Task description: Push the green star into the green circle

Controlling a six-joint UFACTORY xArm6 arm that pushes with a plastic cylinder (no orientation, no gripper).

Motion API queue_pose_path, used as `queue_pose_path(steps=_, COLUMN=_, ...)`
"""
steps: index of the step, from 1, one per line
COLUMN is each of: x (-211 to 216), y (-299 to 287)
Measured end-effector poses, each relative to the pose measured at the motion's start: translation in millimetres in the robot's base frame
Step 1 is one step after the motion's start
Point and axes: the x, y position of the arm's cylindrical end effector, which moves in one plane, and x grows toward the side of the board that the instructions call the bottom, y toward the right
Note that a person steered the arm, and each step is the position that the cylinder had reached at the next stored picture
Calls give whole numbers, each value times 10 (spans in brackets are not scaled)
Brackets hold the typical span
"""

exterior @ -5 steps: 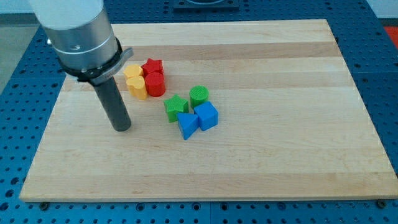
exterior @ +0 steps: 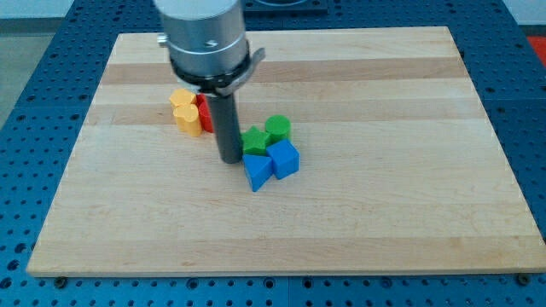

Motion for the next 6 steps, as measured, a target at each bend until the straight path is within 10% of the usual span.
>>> queue_pose_path(steps=6, x=-807, y=870)
